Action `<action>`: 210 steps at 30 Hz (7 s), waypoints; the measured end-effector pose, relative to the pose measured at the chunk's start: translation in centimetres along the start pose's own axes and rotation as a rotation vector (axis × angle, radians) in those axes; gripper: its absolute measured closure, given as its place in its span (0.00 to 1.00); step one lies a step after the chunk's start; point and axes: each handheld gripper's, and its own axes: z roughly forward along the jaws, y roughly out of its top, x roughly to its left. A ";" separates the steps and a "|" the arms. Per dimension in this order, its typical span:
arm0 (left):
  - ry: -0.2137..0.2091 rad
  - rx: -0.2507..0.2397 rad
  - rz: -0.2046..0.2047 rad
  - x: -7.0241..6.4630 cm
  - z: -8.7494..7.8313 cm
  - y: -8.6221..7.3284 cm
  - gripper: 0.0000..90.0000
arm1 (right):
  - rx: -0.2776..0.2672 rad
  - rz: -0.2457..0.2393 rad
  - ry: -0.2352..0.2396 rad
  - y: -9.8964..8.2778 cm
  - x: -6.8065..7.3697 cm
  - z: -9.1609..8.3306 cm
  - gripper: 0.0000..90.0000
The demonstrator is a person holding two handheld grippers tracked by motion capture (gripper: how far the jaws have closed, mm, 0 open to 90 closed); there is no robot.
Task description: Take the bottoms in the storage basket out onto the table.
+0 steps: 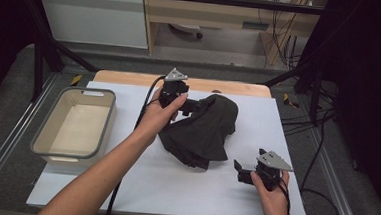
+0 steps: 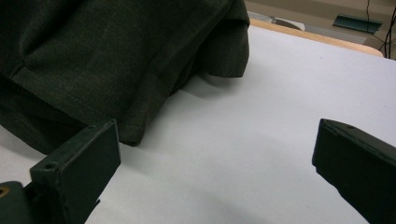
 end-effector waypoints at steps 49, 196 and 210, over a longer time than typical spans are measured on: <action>0.075 -0.047 -0.006 3.9 -5.5 0.2 0.08 | 0.002 0.031 0.018 -0.1 -0.4 -0.2 0.02; 0.272 0.085 0.126 7.2 -22.7 -19.4 0.06 | 0.068 0.005 0.046 -0.8 -0.4 -0.1 0.02; 0.251 0.012 0.043 6.7 -23.4 -19.1 0.07 | 0.101 0.019 0.024 -1.0 -0.5 0.2 0.02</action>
